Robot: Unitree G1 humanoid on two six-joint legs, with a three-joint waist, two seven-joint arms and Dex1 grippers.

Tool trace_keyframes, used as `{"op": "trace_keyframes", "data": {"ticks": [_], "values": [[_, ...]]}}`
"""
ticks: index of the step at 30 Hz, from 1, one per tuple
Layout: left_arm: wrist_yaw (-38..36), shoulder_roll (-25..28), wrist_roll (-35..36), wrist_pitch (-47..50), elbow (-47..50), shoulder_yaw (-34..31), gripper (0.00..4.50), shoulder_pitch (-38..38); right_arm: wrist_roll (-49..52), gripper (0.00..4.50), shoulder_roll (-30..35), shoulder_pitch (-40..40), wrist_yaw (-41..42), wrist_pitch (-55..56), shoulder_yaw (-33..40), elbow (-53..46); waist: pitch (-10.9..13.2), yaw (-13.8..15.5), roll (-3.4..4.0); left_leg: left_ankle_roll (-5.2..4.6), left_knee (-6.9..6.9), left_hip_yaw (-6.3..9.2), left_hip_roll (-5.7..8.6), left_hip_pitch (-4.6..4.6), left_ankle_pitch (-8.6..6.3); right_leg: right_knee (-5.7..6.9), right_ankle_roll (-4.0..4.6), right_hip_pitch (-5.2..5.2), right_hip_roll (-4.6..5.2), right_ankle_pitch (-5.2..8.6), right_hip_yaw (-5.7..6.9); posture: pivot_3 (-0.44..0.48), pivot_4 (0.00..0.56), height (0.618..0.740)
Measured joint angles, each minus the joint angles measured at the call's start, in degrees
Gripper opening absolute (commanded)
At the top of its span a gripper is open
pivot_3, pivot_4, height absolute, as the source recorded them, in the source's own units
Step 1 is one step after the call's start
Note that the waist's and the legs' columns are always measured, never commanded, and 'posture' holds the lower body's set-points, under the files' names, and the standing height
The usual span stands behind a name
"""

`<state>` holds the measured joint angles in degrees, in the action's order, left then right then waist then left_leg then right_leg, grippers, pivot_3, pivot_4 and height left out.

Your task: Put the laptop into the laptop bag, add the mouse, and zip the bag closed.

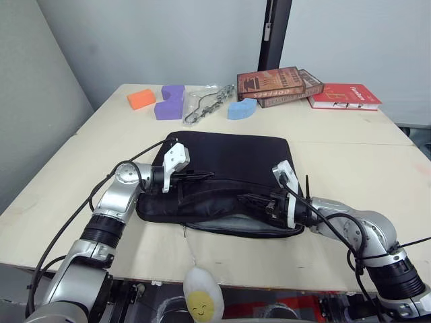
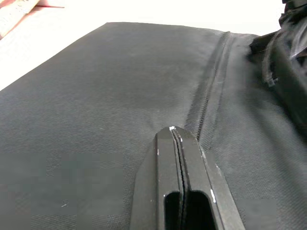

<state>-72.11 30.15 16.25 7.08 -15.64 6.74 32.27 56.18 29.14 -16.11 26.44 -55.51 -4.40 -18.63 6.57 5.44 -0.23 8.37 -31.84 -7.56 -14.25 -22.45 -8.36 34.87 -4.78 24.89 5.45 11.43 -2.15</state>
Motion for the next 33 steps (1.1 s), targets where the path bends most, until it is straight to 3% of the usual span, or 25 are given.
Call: {"op": "trace_keyframes", "data": {"ticks": [8, 20, 28, 33], "values": [[-3.3, 1.14, 2.66, 3.49, 9.66, 1.05, 0.0, -1.29, -0.2, 0.03, -0.94, -1.29, -2.12, -3.61, 1.06, 0.02, 0.06, 0.06, 0.01, 0.0, -0.05, 0.01, -0.01, 0.06, 0.01, 0.11, 0.0, -0.02, 0.01, 0.0, -0.02, 0.0, 0.15, 0.734], [-4.58, 4.0, 4.31, 6.9, 13.78, 1.34, 0.0, -1.22, 0.77, 0.03, -3.15, -1.89, -4.12, -7.59, 3.38, 0.03, 0.06, 0.01, 0.02, 0.25, -0.08, -0.01, 0.0, 0.08, 0.14, 0.17, 0.0, -0.03, 0.0, 0.0, -0.04, 0.0, 0.15, 0.734], [-4.51, 4.47, 0.78, 4.34, 13.75, 4.67, 0.0, -2.79, 0.76, 0.03, -3.65, -2.04, -4.98, -8.88, 4.14, 0.04, 0.05, 0.17, 0.01, 0.24, -0.21, 0.03, -0.01, 0.1, 0.14, 0.31, 0.0, -0.05, 0.0, 0.0, -0.04, 0.0, 0.15, 0.734], [-3.71, 2.7, -1.96, 0.36, 5.9, 5.71, 0.0, -1.86, 0.78, 0.03, -3.3, -1.98, -3.61, -9.43, 4.04, -0.63, 0.05, 0.2, 0.02, 0.24, -0.23, 0.03, -0.01, 0.11, 0.15, 0.34, 0.0, -0.06, 0.0, 0.0, -0.05, 0.0, 0.15, 0.734]]}}
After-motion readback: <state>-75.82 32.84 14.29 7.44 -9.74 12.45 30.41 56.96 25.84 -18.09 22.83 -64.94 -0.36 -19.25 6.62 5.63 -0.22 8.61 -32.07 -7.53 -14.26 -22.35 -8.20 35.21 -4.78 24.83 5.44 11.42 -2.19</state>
